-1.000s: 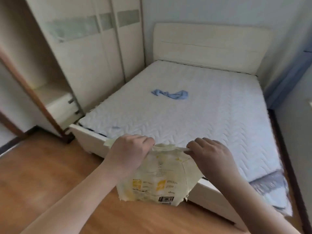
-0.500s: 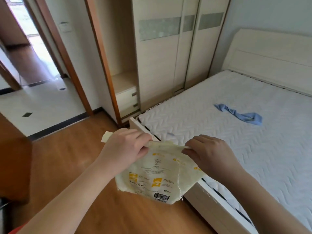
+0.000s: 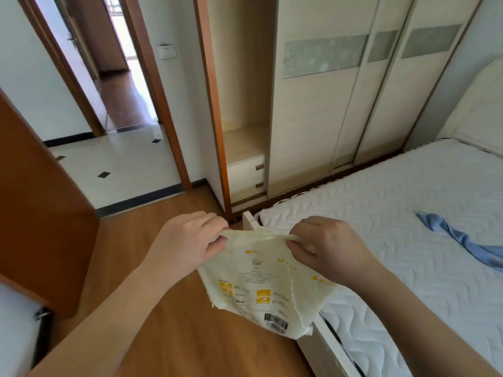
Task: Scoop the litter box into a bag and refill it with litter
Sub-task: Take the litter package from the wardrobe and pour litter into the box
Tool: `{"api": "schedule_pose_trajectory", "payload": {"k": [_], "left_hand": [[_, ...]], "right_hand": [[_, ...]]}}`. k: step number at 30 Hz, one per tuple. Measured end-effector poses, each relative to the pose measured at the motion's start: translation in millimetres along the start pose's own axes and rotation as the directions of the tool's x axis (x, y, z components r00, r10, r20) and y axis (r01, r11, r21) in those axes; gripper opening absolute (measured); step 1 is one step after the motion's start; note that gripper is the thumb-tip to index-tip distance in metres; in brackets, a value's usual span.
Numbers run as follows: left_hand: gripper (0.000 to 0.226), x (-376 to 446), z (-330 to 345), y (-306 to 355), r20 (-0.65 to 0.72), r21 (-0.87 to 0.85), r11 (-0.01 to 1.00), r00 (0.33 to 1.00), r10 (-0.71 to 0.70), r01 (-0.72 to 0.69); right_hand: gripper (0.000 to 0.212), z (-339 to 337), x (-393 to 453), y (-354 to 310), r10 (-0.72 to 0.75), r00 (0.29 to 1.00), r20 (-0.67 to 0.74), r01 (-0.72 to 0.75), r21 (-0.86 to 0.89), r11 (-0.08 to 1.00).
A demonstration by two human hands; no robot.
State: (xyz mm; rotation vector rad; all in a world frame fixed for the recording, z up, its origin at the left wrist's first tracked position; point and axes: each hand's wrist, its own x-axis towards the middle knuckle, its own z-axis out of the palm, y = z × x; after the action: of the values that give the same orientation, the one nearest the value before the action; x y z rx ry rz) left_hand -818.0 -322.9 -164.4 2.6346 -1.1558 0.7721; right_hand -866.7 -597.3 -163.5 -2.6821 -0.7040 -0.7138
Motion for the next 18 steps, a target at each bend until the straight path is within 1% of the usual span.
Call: {"api": "schedule_pose_trajectory", "payload": {"k": [2,5,8,9,11,13,15,18], "left_hand": [[0.019,7,9,-19,0.001,0.007,1.000,1.000,-0.024,0.024],[0.019,15,25,-52,-0.013,0.010,0.999,0.999,-0.043,0.043],[0.009,23,43,-94,-0.046,0.019,0.999,0.998,-0.042,0.043],[0.009,26,48,-112,-0.055,0.019,0.999,0.998,-0.042,0.043],[0.017,33,58,-149,-0.078,0.023,0.999,0.996,-0.043,0.045],[0.021,41,64,-187,-0.083,0.035,0.999,0.996,-0.029,0.032],[0.019,51,67,-219,-0.087,0.065,0.998,0.996,-0.010,0.015],[0.018,67,71,-265,-0.077,0.060,0.998,0.997,0.024,-0.020]], "right_hand": [[0.022,12,26,12,-0.044,0.999,0.006,0.043,0.018,0.999],[0.024,34,63,29,-0.071,0.997,0.008,0.071,0.015,0.997],[0.026,59,103,40,-0.091,0.996,0.015,0.091,-0.009,0.996],[0.027,69,117,43,-0.105,0.994,0.016,0.105,-0.029,0.994],[0.026,89,146,47,-0.131,0.991,0.019,0.132,-0.065,0.989],[0.025,110,174,50,-0.123,0.992,0.028,0.124,-0.060,0.990],[0.028,129,202,52,-0.094,0.995,0.018,0.096,-0.069,0.993],[0.031,156,238,56,-0.023,1.000,0.009,0.024,-0.068,0.997]]}}
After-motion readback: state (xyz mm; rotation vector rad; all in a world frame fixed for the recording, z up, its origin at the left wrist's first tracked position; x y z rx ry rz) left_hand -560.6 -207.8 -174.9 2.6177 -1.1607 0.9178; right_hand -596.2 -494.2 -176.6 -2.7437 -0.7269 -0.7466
